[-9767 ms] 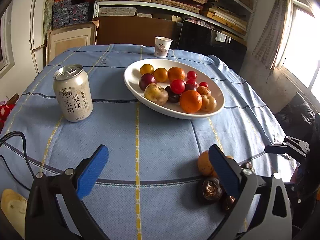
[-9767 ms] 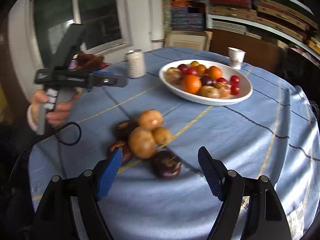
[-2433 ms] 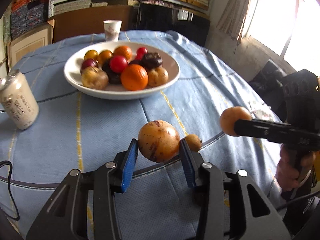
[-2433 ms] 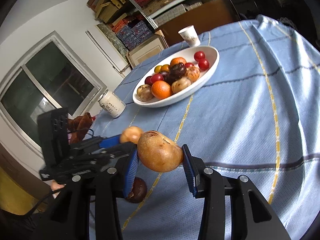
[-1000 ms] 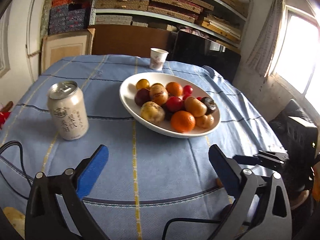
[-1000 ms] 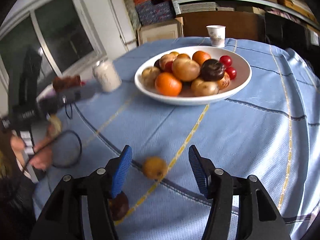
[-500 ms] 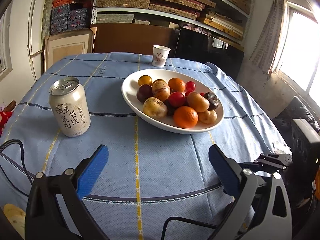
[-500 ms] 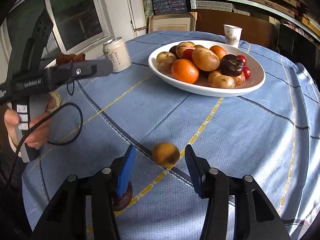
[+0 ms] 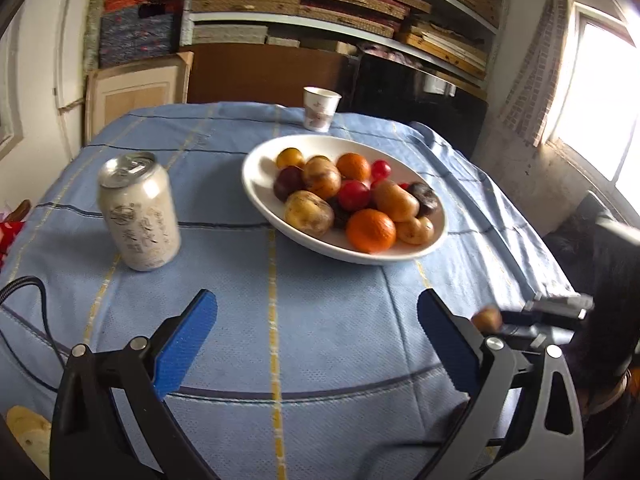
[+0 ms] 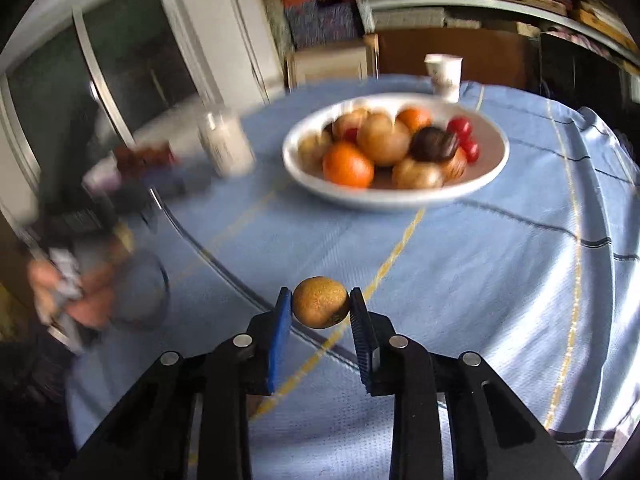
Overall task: Organize fruits
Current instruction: 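Grasp the last dark brown fruit with the left tool while the right tool holds its fruit, then carry both fruits over the white plate and open both tools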
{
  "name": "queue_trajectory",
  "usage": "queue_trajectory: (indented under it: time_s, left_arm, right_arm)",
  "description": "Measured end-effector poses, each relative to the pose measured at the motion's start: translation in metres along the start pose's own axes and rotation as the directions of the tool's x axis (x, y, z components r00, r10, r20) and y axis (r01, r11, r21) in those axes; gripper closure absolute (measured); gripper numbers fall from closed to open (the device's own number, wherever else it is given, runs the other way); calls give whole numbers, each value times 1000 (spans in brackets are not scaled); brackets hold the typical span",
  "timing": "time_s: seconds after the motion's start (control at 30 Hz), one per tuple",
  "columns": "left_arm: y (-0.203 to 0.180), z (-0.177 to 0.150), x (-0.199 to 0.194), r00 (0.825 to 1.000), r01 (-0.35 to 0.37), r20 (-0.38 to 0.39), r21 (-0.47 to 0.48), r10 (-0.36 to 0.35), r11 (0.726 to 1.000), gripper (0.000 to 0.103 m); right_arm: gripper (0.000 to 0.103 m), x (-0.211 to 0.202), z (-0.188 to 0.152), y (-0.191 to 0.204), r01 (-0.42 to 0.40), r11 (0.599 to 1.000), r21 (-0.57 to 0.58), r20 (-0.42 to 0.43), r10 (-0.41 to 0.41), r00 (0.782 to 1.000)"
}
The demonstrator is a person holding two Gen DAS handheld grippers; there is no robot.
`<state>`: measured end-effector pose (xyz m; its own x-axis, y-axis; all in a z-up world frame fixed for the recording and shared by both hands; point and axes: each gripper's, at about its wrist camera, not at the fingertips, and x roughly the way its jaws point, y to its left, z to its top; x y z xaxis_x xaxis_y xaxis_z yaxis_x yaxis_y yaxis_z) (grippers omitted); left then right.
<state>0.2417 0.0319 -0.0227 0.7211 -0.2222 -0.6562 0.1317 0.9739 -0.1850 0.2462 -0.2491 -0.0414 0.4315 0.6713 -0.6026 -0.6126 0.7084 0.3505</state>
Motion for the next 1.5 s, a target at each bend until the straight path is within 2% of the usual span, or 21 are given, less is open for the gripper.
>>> queue_trajectory:
  time_s: [0.1,0.2,0.3,0.37,0.4,0.47,0.53,0.63,0.77,0.83,1.13,1.5]
  left_arm:
    - [-15,-6,3,995,90,-51,57,-87,994,5]
    - [-33,-15,3,979,187,-106,137,-173,973,5]
    - [-62,-33,-2,958,270,-169,270,-230,924,5]
    - [-79,-48,-8,942,323,-208,352,-263,878,5]
    - [-84,-53,-10,937,337,-218,373,-272,864,5]
    - [-97,-66,-12,929,362,-244,424,-280,830,12]
    - [-104,-75,-7,925,366,-271,447,-266,816,28]
    - [-109,-80,0,916,375,-312,446,-252,813,41]
    - [-103,-78,4,912,377,-322,411,-254,830,42]
    - [-103,-78,8,907,380,-338,405,-250,831,48]
    - [-101,-78,17,896,383,-375,381,-237,842,59]
    - [-100,-76,16,898,377,-369,367,-239,850,60]
  right_arm:
    - [73,-31,1,-10,-86,995,43,112,81,990]
    - [73,-50,-1,-20,-127,990,67,180,113,977]
    - [73,-55,-2,-25,-143,985,93,201,122,972]
    - [73,-54,-2,-26,-136,986,96,194,116,974]
    - [74,-53,-2,-27,-137,986,96,192,117,974]
    - [73,-52,-2,-25,-141,986,93,186,122,975]
    - [73,-50,-2,-22,-137,987,83,181,121,976]
    - [73,-48,-1,-21,-132,988,77,174,117,978]
    - [73,-47,-1,-21,-128,989,77,174,114,978]
    - [73,-48,-1,-21,-131,988,77,172,117,978]
    - [73,-45,-2,-20,-126,990,70,165,113,980]
    - [73,-40,-4,-20,-122,989,80,144,109,983]
